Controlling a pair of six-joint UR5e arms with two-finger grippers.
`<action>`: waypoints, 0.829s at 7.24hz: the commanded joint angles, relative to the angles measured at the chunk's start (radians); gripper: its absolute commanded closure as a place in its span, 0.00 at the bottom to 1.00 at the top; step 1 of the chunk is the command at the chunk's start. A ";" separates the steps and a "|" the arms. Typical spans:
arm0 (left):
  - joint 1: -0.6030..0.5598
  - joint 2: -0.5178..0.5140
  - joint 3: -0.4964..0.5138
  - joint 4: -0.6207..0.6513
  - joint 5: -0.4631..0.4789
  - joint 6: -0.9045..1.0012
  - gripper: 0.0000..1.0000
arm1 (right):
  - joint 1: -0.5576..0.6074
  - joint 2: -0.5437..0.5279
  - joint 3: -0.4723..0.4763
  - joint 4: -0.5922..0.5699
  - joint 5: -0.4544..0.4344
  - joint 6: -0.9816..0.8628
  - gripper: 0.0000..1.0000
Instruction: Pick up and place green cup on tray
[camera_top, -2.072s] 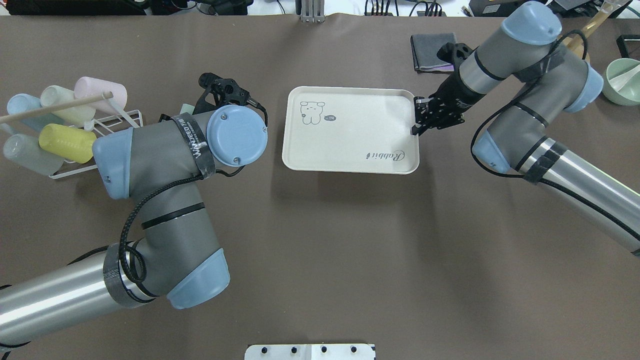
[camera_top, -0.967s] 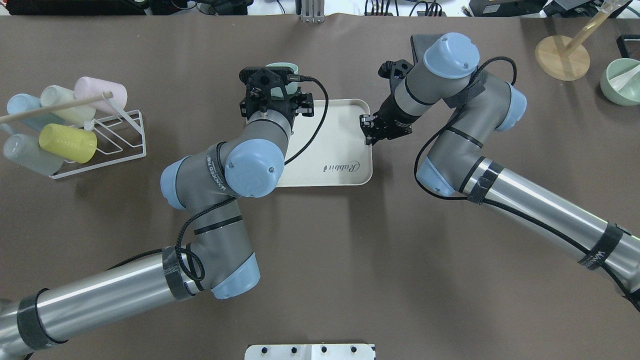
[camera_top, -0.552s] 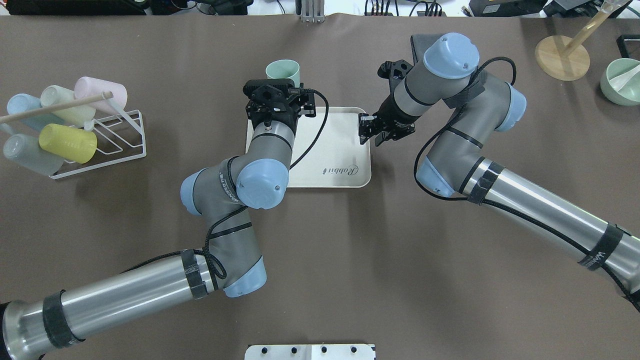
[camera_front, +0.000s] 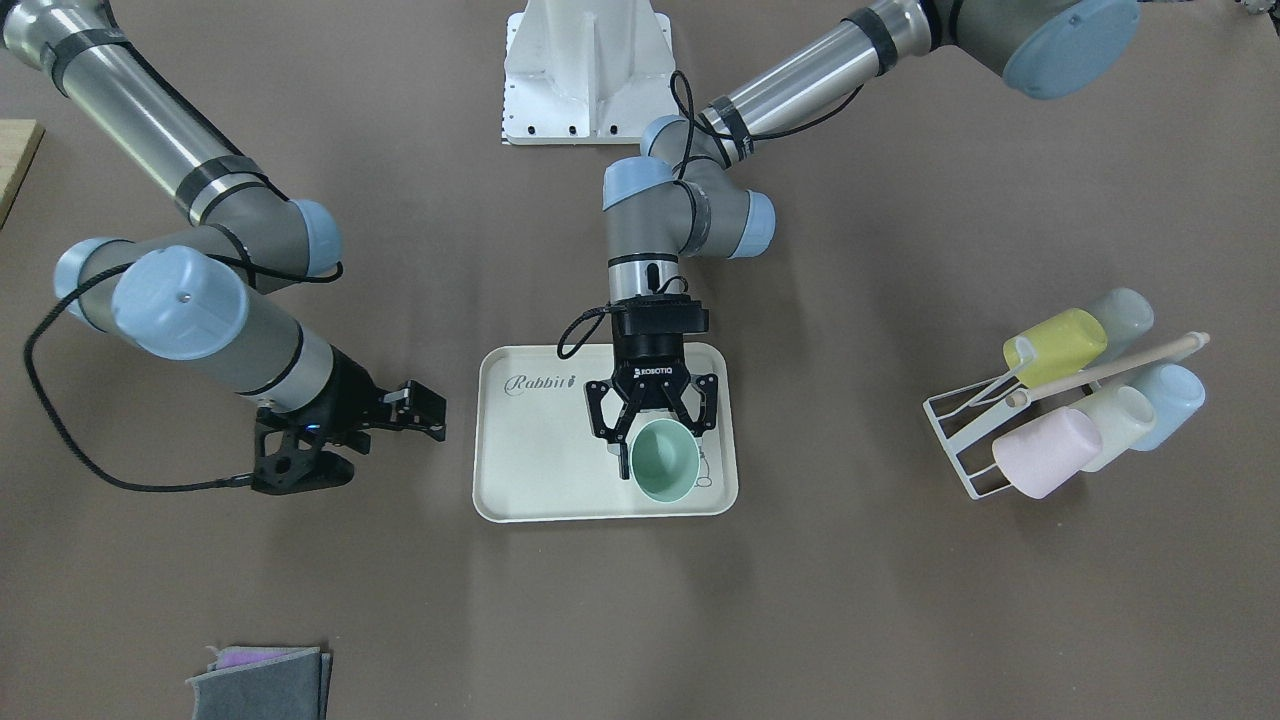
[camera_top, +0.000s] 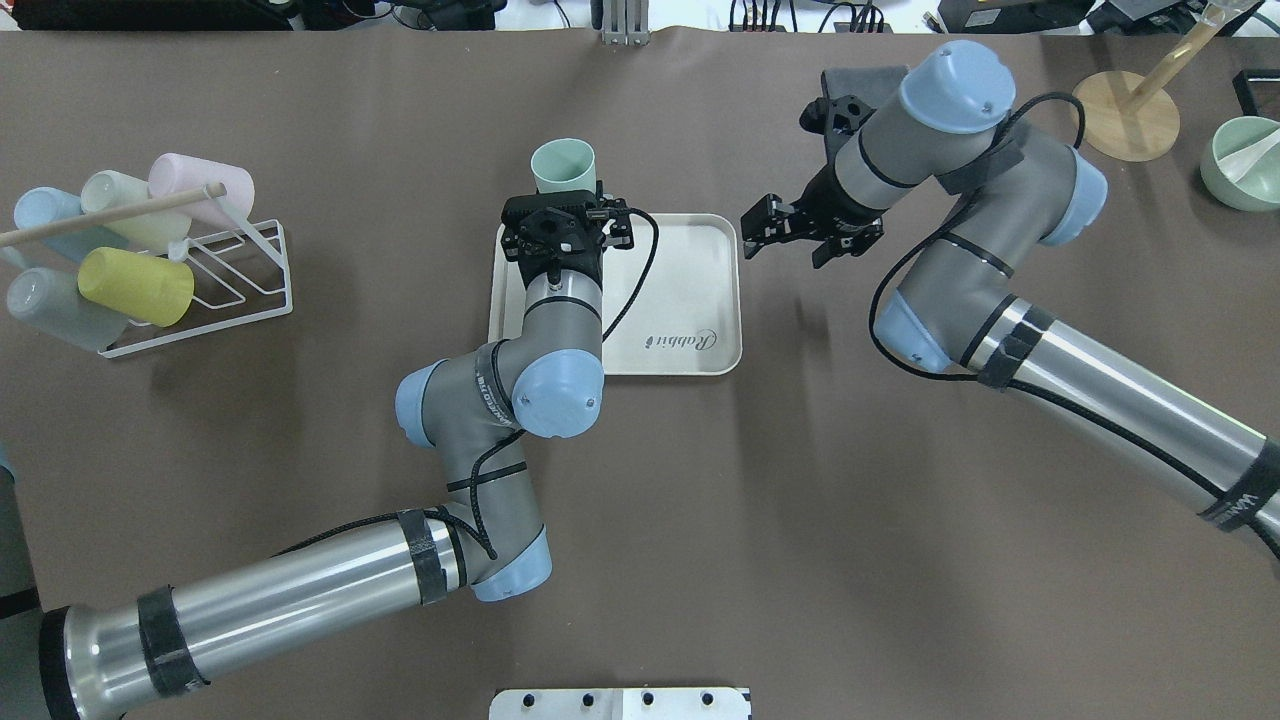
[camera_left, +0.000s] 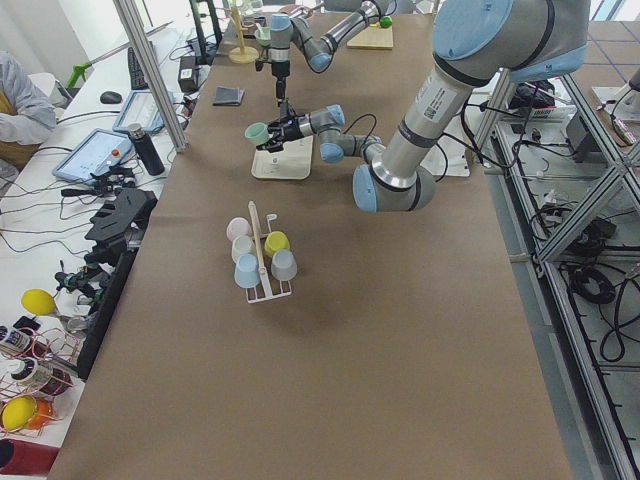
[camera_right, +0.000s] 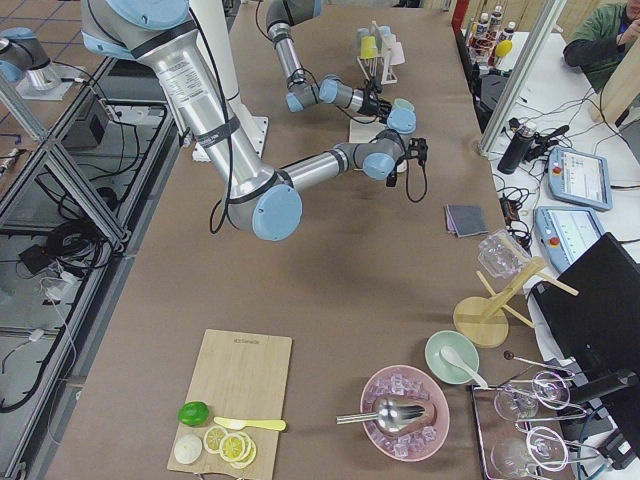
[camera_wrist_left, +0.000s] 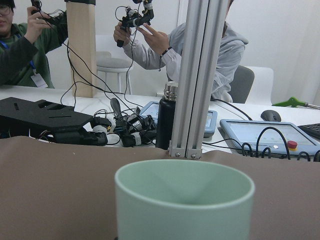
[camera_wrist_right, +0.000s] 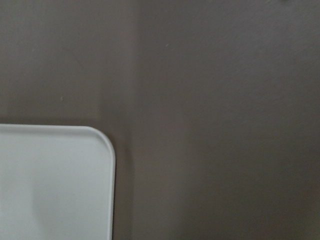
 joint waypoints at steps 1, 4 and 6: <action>0.004 -0.061 0.118 0.033 0.010 -0.104 0.82 | 0.116 -0.133 0.257 -0.192 -0.010 -0.022 0.00; 0.048 -0.101 0.197 0.045 0.078 -0.229 0.81 | 0.238 -0.268 0.488 -0.369 -0.051 -0.132 0.00; 0.076 -0.142 0.194 0.077 0.128 -0.220 0.79 | 0.408 -0.418 0.547 -0.451 -0.045 -0.517 0.00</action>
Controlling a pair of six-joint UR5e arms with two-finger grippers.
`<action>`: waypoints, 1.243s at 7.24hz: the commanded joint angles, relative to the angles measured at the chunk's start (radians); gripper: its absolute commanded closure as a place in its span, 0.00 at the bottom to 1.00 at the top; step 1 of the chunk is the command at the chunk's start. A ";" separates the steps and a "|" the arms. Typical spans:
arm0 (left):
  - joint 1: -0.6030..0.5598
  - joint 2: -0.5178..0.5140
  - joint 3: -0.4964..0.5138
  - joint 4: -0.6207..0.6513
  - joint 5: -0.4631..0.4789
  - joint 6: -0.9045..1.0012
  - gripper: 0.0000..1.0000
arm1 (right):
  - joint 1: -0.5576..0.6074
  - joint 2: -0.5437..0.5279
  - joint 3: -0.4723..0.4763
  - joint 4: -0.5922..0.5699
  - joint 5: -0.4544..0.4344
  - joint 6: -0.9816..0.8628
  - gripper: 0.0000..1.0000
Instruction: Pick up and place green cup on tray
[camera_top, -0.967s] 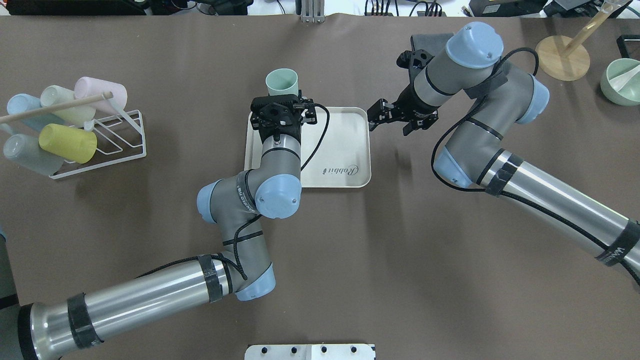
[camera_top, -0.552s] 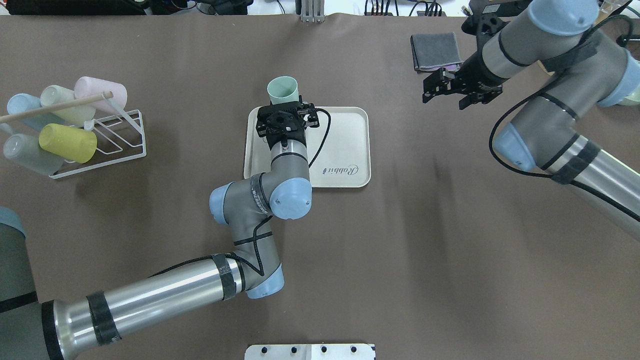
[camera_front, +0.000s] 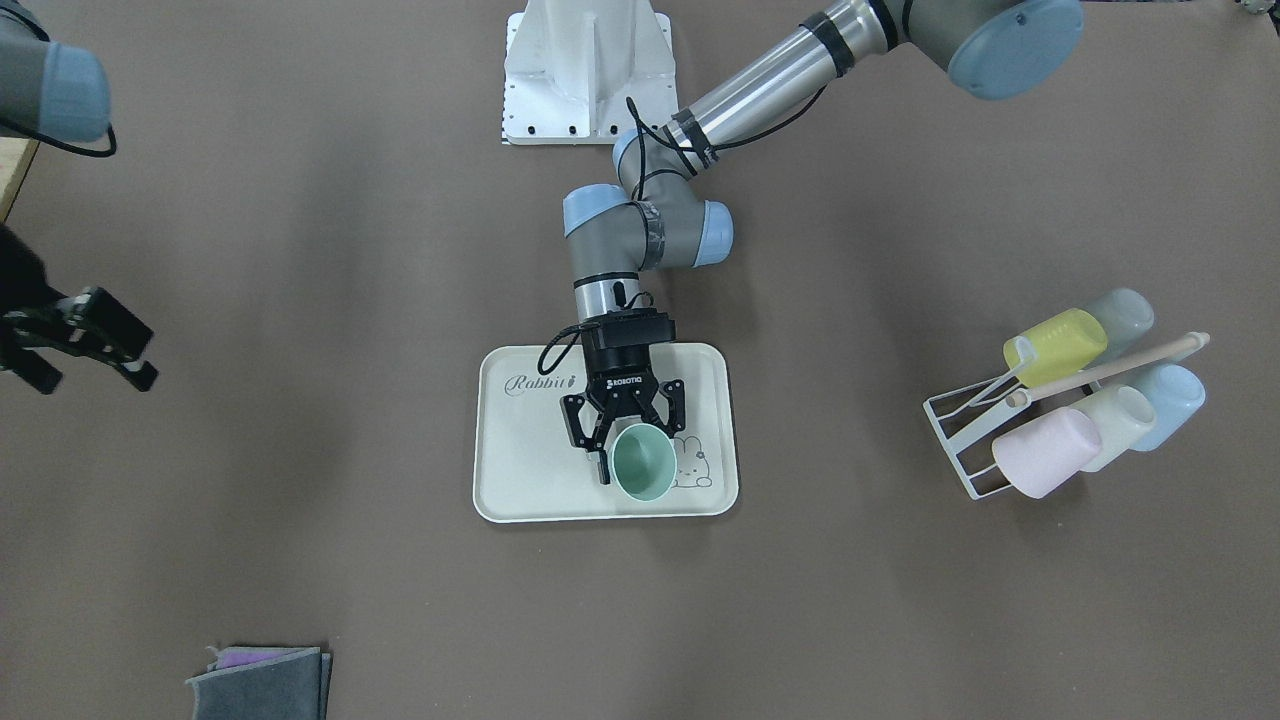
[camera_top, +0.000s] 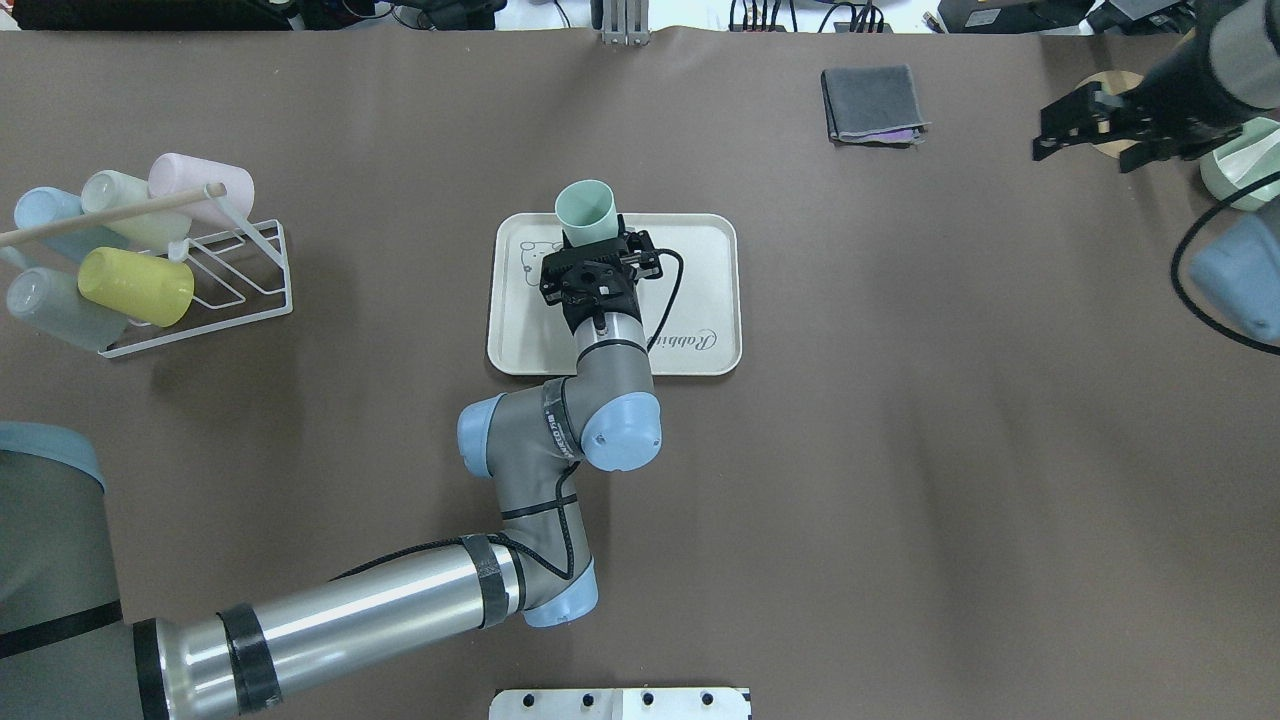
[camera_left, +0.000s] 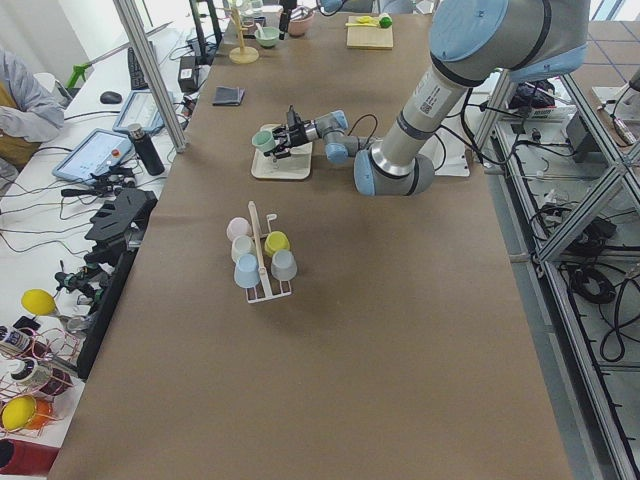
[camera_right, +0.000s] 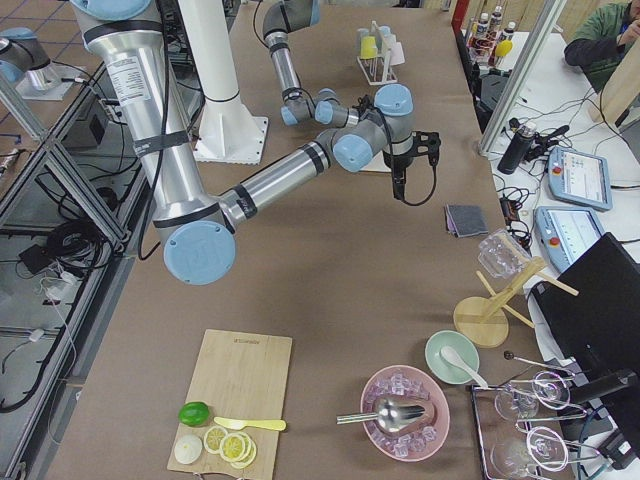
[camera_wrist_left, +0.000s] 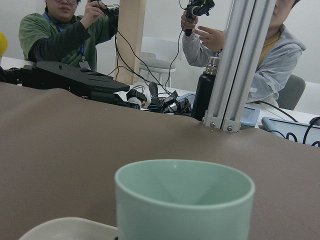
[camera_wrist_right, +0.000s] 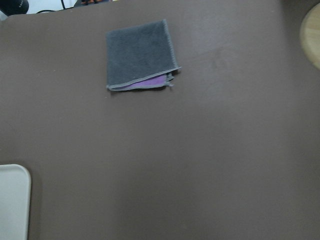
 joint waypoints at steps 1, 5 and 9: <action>0.041 -0.032 0.002 0.084 0.070 0.000 0.79 | 0.188 -0.146 0.030 -0.079 0.010 -0.374 0.00; 0.050 -0.020 0.007 0.118 0.106 -0.004 0.79 | 0.381 -0.142 -0.077 -0.300 0.000 -0.773 0.00; 0.050 -0.012 0.011 0.120 0.106 -0.005 0.72 | 0.452 -0.171 -0.160 -0.295 0.005 -0.752 0.00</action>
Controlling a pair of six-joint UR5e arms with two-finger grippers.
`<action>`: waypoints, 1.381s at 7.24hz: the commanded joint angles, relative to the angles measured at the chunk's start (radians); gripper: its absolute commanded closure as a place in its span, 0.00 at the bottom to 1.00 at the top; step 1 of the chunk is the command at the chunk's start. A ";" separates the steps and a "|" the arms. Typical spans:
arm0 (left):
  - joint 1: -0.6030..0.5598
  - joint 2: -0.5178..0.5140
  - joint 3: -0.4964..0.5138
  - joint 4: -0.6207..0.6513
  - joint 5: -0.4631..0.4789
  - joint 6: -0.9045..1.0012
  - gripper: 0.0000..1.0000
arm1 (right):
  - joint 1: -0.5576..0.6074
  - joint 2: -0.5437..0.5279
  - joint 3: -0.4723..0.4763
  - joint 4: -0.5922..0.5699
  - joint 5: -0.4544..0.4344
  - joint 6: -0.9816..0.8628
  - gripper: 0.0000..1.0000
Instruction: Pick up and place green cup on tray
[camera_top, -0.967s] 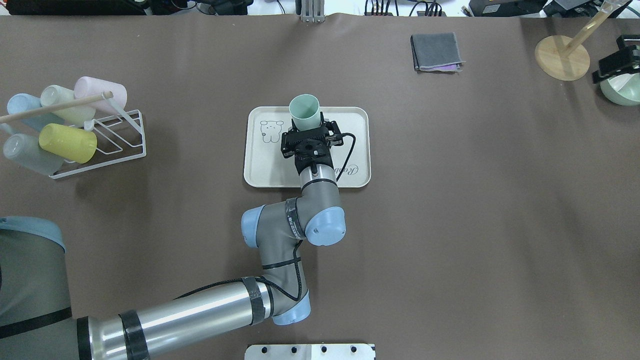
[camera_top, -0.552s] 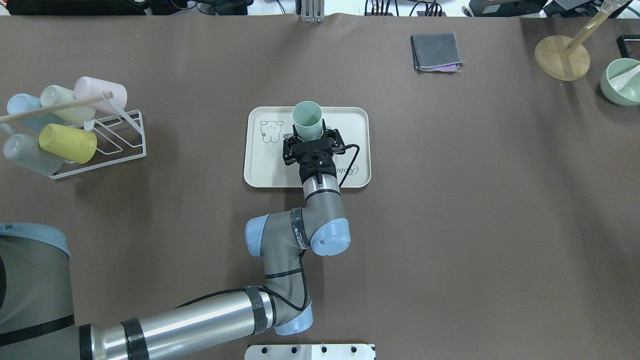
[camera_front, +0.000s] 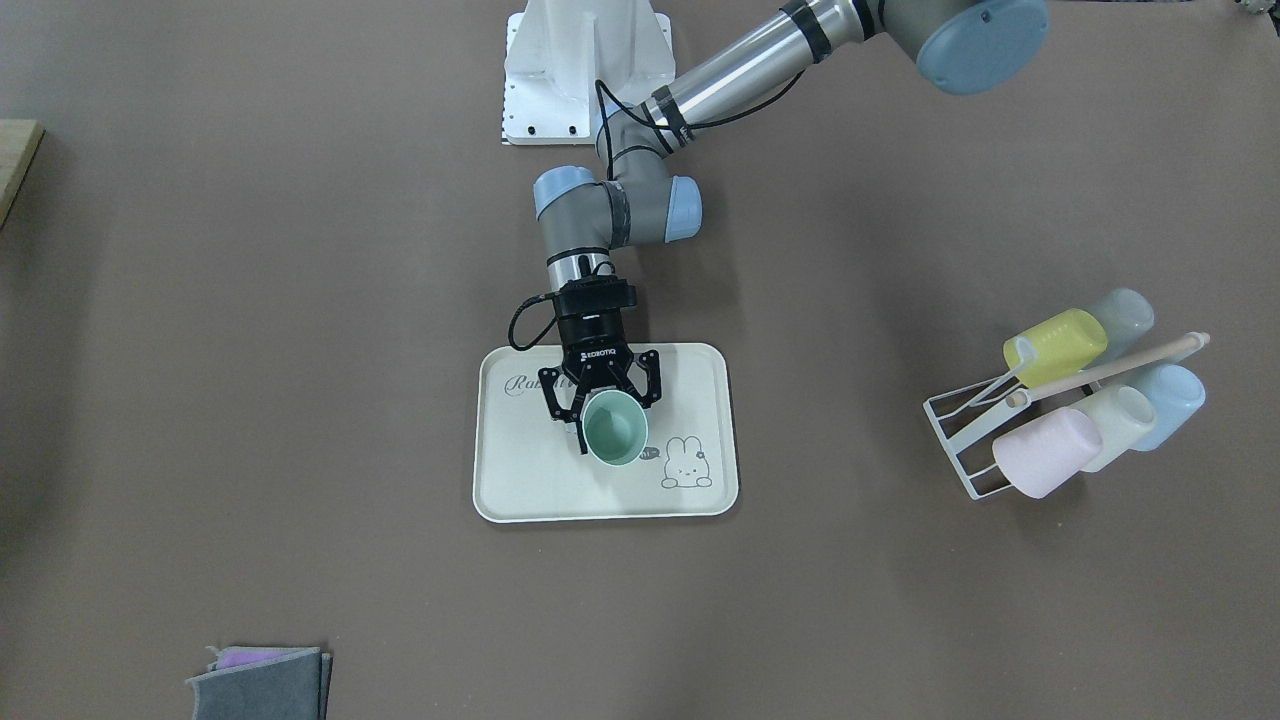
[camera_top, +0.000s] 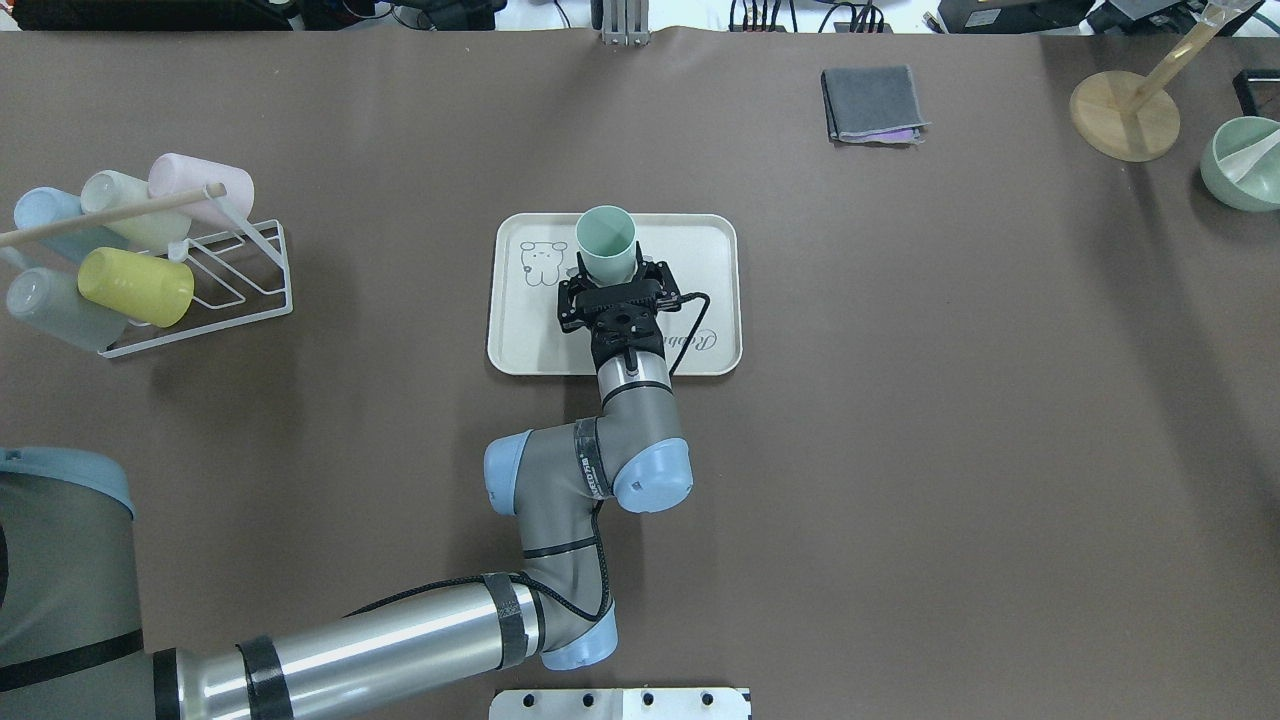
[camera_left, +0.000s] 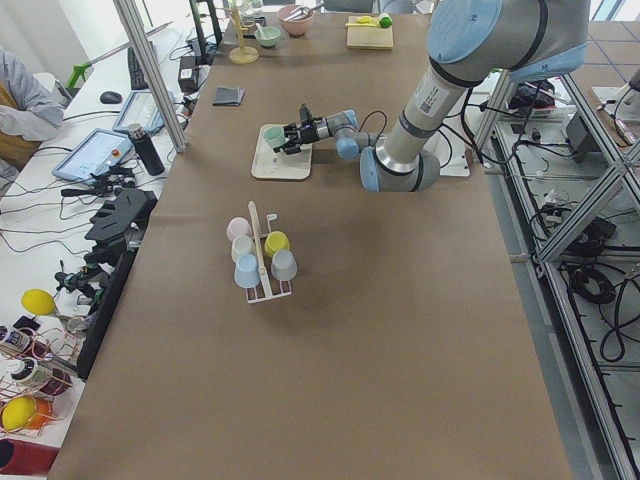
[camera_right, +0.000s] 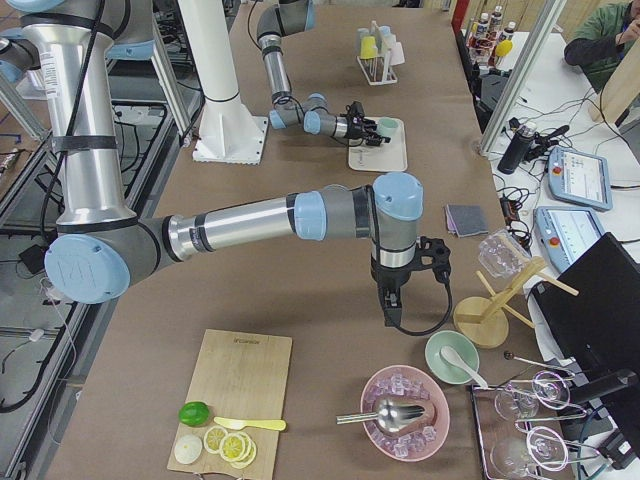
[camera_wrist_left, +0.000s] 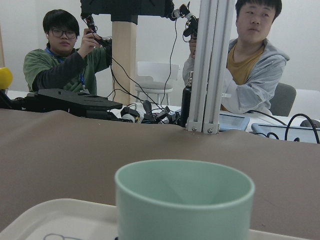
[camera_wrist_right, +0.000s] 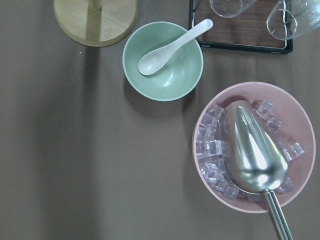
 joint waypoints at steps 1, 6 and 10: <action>0.000 0.008 0.002 0.000 0.000 0.000 0.67 | 0.017 -0.014 -0.077 0.020 0.025 0.015 0.00; 0.011 0.008 -0.001 0.009 0.000 0.003 0.01 | -0.057 0.015 -0.181 0.293 0.162 0.297 0.00; 0.017 0.041 -0.081 0.006 -0.001 0.062 0.01 | -0.072 0.011 -0.173 0.288 0.167 0.308 0.00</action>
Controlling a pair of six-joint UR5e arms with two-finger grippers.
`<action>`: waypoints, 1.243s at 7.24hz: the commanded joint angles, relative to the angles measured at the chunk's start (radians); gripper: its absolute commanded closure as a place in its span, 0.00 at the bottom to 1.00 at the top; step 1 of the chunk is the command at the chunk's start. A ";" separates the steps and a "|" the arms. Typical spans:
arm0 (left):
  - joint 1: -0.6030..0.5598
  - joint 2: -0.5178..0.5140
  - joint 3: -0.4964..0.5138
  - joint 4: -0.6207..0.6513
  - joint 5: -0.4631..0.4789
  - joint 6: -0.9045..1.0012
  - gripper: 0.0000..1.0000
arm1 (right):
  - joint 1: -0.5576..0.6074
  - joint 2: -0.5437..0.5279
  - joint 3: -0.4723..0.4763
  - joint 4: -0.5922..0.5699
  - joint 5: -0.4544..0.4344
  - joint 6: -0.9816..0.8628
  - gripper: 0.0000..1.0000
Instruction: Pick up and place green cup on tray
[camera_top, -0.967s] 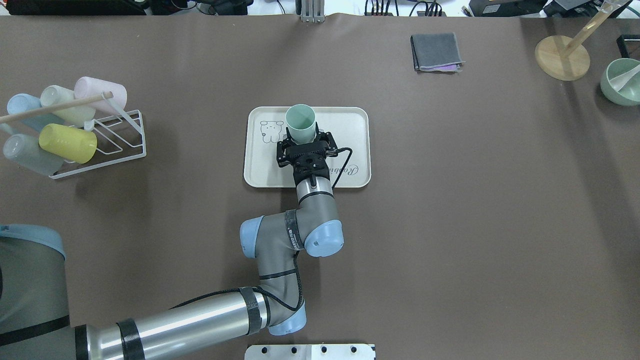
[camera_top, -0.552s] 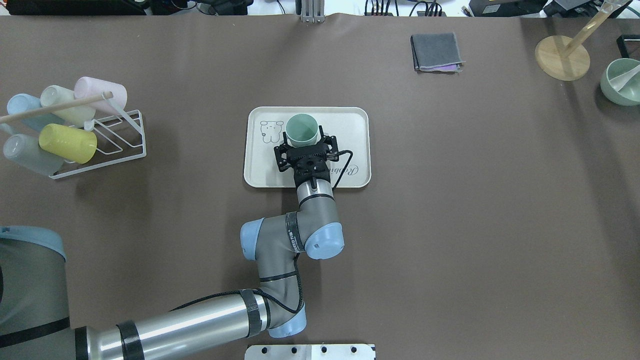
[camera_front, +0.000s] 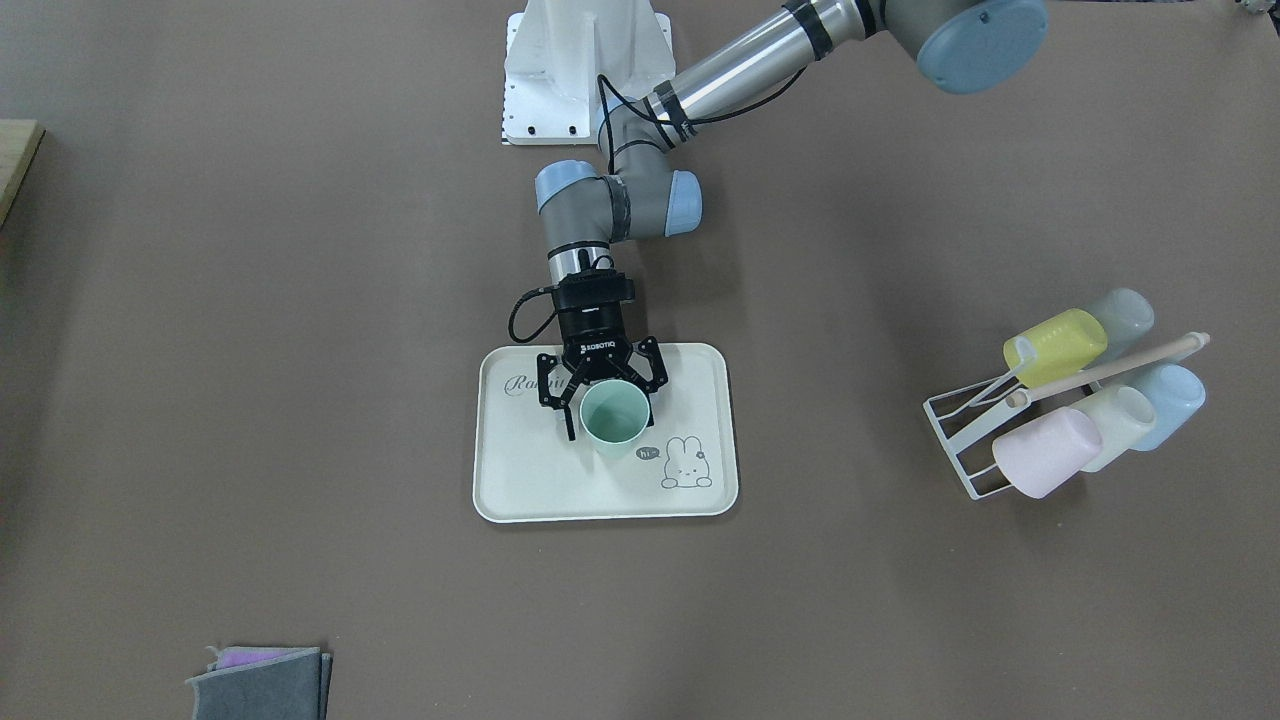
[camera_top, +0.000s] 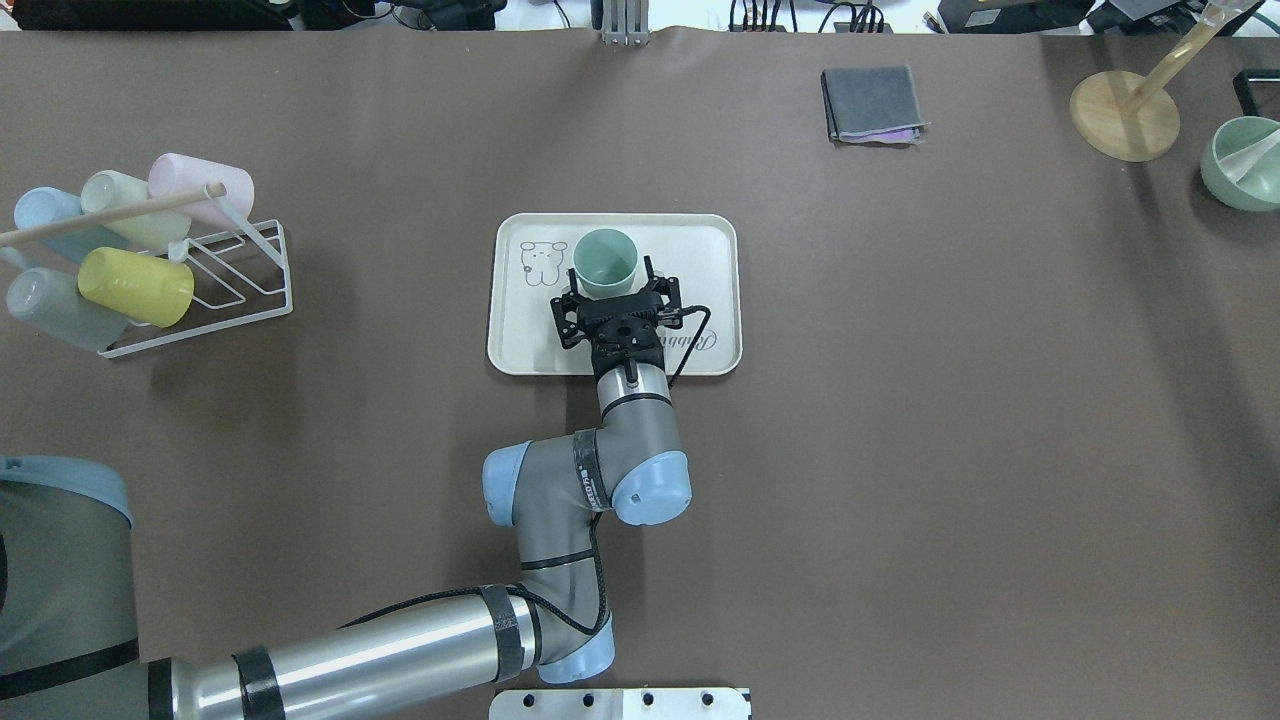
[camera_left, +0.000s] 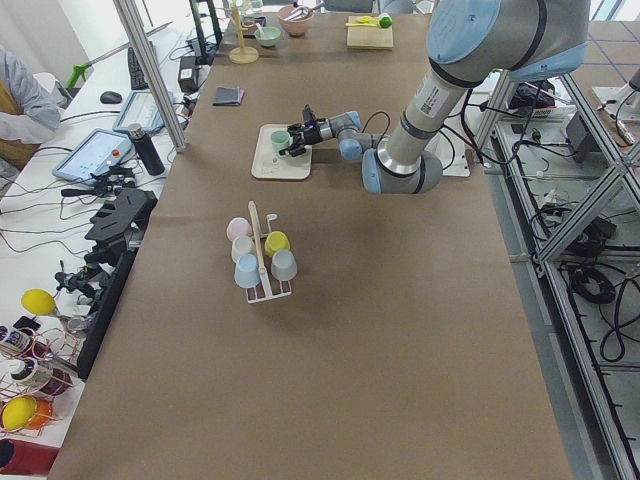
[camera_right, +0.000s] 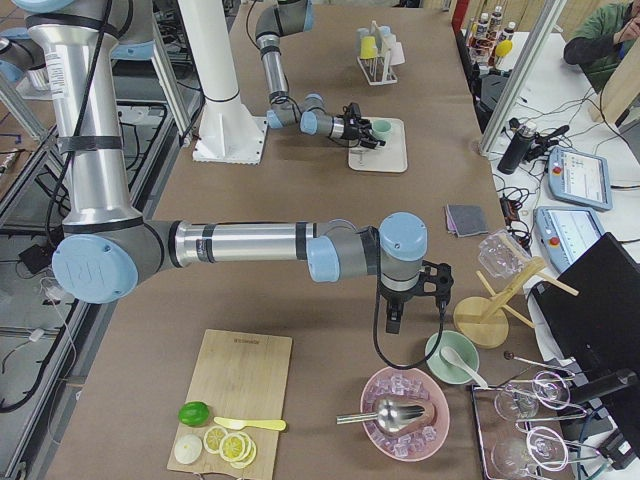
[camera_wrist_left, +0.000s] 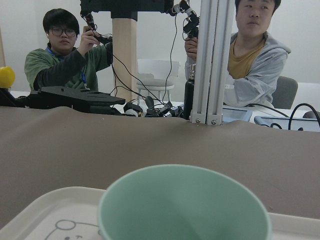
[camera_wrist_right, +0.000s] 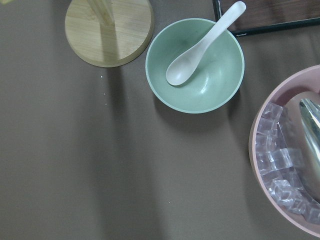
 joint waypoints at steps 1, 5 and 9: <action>-0.001 0.050 -0.078 -0.006 -0.004 0.057 0.01 | 0.000 -0.002 0.001 -0.005 0.002 0.000 0.00; -0.011 0.086 -0.158 -0.084 -0.047 0.142 0.01 | 0.003 -0.019 0.001 -0.005 -0.003 -0.001 0.00; -0.040 0.098 -0.198 -0.186 -0.162 0.316 0.01 | 0.005 -0.045 -0.002 0.002 -0.033 0.000 0.00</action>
